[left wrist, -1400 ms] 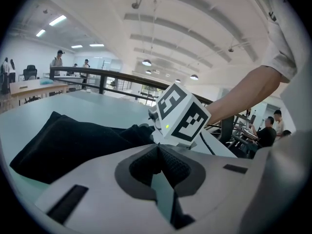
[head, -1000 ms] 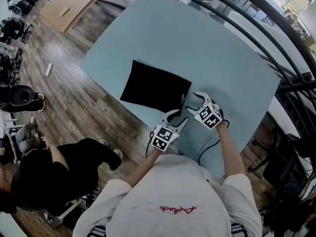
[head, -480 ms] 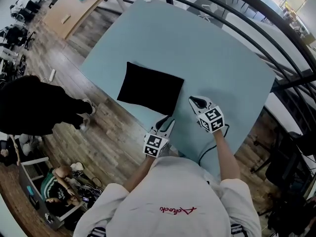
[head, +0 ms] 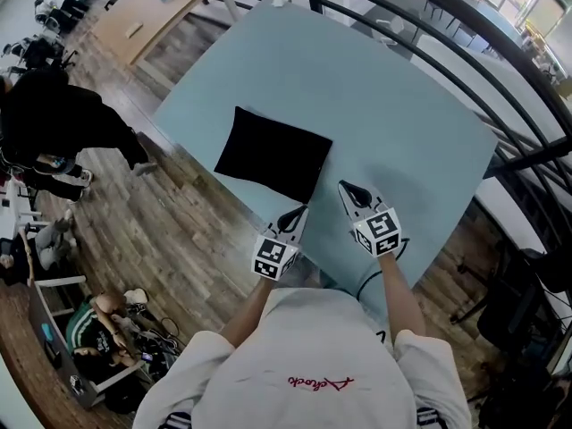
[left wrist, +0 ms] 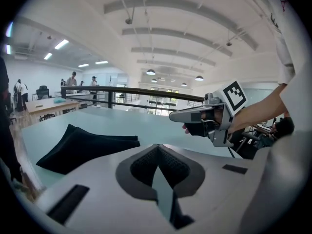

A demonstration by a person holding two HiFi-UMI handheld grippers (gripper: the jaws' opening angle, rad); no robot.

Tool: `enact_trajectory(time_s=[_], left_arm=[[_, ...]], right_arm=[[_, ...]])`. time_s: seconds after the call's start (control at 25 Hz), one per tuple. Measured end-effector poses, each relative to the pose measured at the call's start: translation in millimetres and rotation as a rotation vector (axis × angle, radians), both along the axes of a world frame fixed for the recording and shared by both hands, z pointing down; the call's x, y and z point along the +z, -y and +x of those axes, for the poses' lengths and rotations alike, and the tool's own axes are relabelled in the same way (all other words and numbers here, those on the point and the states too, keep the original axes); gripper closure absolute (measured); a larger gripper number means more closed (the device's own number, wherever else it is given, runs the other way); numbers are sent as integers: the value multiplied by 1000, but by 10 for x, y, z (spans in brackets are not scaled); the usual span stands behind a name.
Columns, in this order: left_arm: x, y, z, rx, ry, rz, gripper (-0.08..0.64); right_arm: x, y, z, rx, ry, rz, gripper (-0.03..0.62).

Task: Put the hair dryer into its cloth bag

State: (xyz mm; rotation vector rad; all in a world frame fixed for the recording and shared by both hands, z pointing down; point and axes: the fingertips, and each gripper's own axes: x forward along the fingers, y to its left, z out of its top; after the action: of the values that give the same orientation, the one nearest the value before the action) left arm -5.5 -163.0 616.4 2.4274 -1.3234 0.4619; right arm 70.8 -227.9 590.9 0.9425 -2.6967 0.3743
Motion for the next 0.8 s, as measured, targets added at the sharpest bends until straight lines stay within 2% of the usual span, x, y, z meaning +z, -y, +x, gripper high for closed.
enact_trajectory(time_s=[0.36,0.8], left_arm=[[-314,-191,-74,66,-64,64,555],[-594,-982,-771,75,-155,142,554]], right_arm=[[-242,-479,-53,86,-65,44,577],[-535,-1378,-541,195,-84,128,577]])
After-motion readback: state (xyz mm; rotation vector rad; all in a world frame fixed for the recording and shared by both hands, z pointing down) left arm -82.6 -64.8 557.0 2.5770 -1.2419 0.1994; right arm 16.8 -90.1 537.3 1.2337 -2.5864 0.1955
